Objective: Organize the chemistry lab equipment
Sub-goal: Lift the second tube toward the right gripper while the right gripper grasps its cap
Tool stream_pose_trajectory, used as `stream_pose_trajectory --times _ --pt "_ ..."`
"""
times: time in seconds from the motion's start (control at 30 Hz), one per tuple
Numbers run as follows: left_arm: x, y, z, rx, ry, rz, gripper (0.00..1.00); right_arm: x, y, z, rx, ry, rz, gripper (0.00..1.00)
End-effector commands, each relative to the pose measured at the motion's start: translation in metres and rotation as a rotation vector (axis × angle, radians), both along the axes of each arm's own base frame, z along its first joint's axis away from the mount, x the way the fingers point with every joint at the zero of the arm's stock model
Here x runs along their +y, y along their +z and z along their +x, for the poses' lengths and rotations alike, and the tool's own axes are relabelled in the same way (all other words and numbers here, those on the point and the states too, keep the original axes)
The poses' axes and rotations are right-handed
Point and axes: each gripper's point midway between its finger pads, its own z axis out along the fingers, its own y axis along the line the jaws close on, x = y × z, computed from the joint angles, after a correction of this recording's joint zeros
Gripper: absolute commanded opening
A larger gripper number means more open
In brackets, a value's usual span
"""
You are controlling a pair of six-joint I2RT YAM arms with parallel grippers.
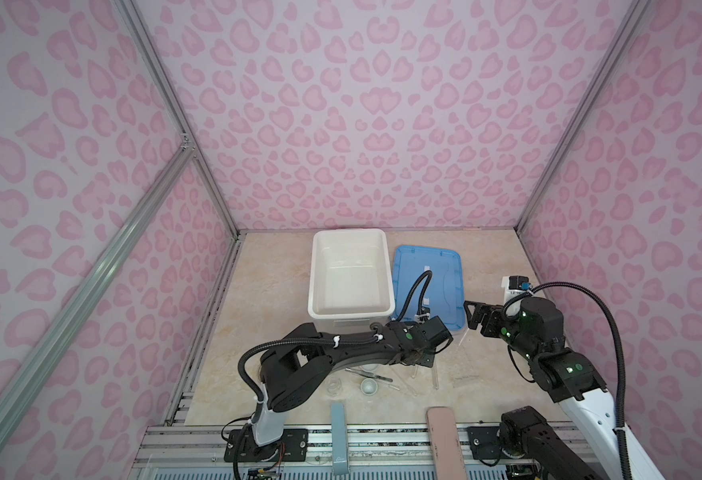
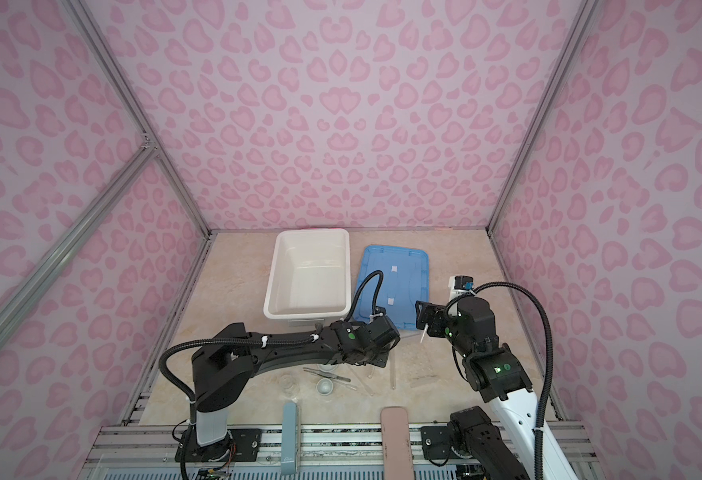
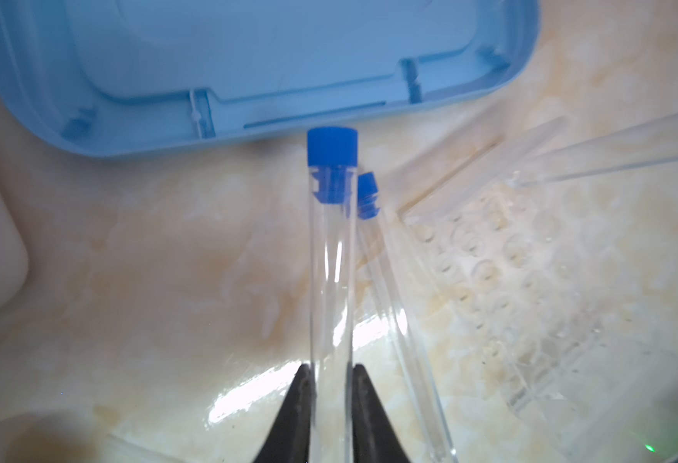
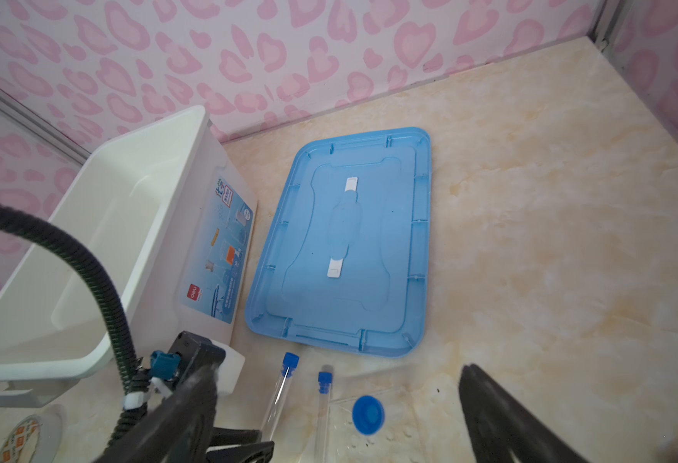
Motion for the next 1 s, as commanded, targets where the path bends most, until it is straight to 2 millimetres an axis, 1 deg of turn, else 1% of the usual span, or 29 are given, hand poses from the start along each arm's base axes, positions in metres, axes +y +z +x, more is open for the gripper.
stream_pose_trajectory --times 0.0,0.1,0.2,0.3,0.37,0.53,0.6,0.77,0.83,0.97 --pt "-0.012 0.047 0.016 -0.173 -0.028 -0.167 0.20 0.026 0.013 -0.002 0.054 0.126 0.152 0.92" --pt "-0.013 0.076 0.015 -0.273 -0.082 -0.270 0.20 0.037 0.026 -0.003 0.092 0.184 0.183 0.91" --pt "-0.013 0.098 0.009 -0.358 -0.143 -0.331 0.20 0.046 0.033 -0.005 0.105 0.235 0.182 0.90" --pt "-0.010 0.117 0.004 -0.421 -0.175 -0.392 0.20 0.058 0.030 -0.007 0.140 0.290 0.191 0.88" --pt "-0.008 0.124 0.002 -0.444 -0.184 -0.419 0.20 0.067 0.026 -0.009 0.161 0.325 0.193 0.85" --pt "-0.004 0.135 -0.006 -0.474 -0.201 -0.444 0.19 0.095 0.021 -0.011 0.172 0.413 0.178 0.76" --pt "-0.004 0.137 -0.008 -0.482 -0.206 -0.437 0.20 0.099 0.017 -0.009 0.180 0.414 0.173 0.74" --pt "-0.003 0.140 -0.011 -0.485 -0.210 -0.441 0.19 0.112 0.010 -0.006 0.200 0.448 0.207 0.61" --pt "-0.004 0.141 -0.011 -0.485 -0.212 -0.441 0.19 0.116 0.012 -0.007 0.193 0.462 0.218 0.55" --pt "-0.006 0.140 -0.012 -0.483 -0.216 -0.443 0.19 0.118 0.012 -0.008 0.193 0.461 0.227 0.44"
